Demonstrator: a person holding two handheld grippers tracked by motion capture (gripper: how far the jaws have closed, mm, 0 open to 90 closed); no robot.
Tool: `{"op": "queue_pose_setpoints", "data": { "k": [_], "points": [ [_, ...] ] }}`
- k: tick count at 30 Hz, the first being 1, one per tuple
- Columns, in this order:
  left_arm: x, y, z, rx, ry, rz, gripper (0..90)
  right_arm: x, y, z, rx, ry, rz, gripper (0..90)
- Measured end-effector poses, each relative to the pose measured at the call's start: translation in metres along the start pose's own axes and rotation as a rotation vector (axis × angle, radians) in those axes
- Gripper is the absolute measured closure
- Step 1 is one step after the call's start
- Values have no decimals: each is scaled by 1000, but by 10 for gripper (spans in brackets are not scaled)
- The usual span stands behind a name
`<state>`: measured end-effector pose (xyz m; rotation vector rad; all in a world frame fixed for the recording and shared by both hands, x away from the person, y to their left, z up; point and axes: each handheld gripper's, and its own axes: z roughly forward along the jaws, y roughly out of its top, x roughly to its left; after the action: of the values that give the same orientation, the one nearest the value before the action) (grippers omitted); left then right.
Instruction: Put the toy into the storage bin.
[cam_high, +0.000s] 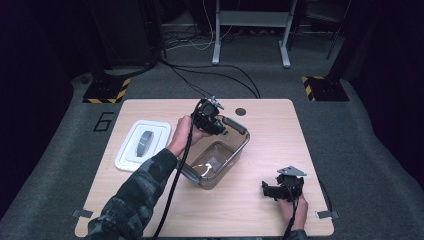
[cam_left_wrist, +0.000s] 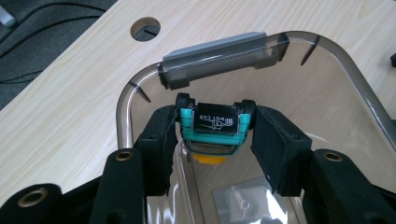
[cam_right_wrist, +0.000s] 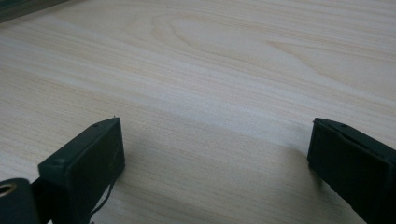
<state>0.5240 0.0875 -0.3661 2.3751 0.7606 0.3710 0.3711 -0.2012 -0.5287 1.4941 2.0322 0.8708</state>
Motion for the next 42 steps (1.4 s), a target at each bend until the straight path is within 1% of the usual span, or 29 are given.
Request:
{"op": "queue_pose_setpoints", "data": {
  "k": [1,4,7,10,12,13,15,18,23,24,28,29,33,36,42],
  "points": [
    [0,1,2,10,-4,0,499,0,0,0,1,-1,0,31],
    [-1,2,7,33,1,7,499,0,0,0,0,1,0,31],
    [-1,2,12,59,4,2,499,0,0,0,3,2,-2,31],
    [-1,2,18,86,6,9,499,0,0,0,3,2,-2,31],
    [-2,2,21,92,4,2,499,0,0,0,3,2,-2,31],
    [-2,2,22,95,14,6,499,0,0,0,3,1,-2,31],
    [-2,3,24,95,17,6,499,0,0,0,0,0,-2,31],
    [-3,2,28,101,12,1,499,0,0,0,1,0,-2,31],
    [-2,1,34,123,18,-2,499,0,0,0,1,-1,-2,32],
    [-2,1,35,128,13,-10,499,0,0,0,0,-1,-2,32],
    [0,0,39,147,19,-11,499,0,0,0,1,0,0,32],
    [0,0,40,150,17,-17,499,0,0,0,1,-1,0,32],
    [-1,0,43,159,24,-11,498,0,0,0,0,-1,-1,32],
    [-2,1,46,169,29,2,498,0,0,0,0,-1,-2,32],
    [-3,1,50,192,31,11,498,0,0,0,1,-1,-1,32]
  ]
}}
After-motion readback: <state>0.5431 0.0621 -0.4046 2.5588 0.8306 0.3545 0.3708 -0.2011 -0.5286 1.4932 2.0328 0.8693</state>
